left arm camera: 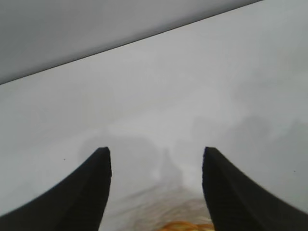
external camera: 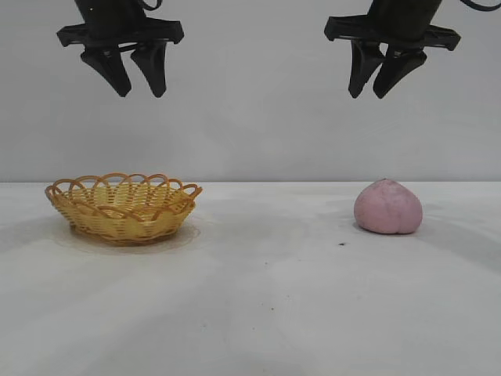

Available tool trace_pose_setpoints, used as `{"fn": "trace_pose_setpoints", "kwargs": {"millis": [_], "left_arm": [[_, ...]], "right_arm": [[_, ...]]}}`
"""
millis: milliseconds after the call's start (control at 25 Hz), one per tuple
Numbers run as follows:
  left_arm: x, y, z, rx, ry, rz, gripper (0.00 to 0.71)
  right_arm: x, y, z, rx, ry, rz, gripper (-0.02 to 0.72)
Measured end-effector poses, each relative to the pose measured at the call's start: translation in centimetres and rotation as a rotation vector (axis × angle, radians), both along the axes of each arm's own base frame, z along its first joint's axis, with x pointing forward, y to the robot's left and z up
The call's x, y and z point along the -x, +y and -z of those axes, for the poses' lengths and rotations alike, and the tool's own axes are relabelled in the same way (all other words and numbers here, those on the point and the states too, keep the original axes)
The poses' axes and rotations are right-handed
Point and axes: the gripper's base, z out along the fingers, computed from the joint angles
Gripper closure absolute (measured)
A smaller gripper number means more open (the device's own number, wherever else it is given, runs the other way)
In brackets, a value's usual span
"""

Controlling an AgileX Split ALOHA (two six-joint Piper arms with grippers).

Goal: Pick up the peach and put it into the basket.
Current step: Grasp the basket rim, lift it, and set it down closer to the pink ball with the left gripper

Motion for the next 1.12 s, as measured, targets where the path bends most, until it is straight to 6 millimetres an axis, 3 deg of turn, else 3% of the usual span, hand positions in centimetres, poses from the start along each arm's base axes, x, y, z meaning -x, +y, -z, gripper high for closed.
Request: {"fn": "trace_pose_setpoints", "kwargs": {"millis": [440,480,720,1080,1120], "left_arm": [[0.3,0.3,0.3,-0.042,0.043,0.007,0.31],[0.4,0.5,0.4,-0.077,0.058,0.012,0.31],[0.8,1.8,4.2,-0.3,0.265,0.049,0.31],[1.0,3.4,8.9,-0.276,0.497,0.103,0.31],[1.1,3.3,9.3,-0.262,0.518,0.111,0.387]], "right_arm": [[0.2,0.0,0.1,0.005,0.023,-0.003,0.463],[0.4,0.8,0.2,0.008,0.028,-0.023,0.463],[0.4,0.2,0.3,0.015,0.047,-0.016,0.463],[0.5,0.2,0.3,0.024,0.051,-0.027,0.463],[0.5,0.2,0.3,0.024,0.051,-0.027,0.463]]}}
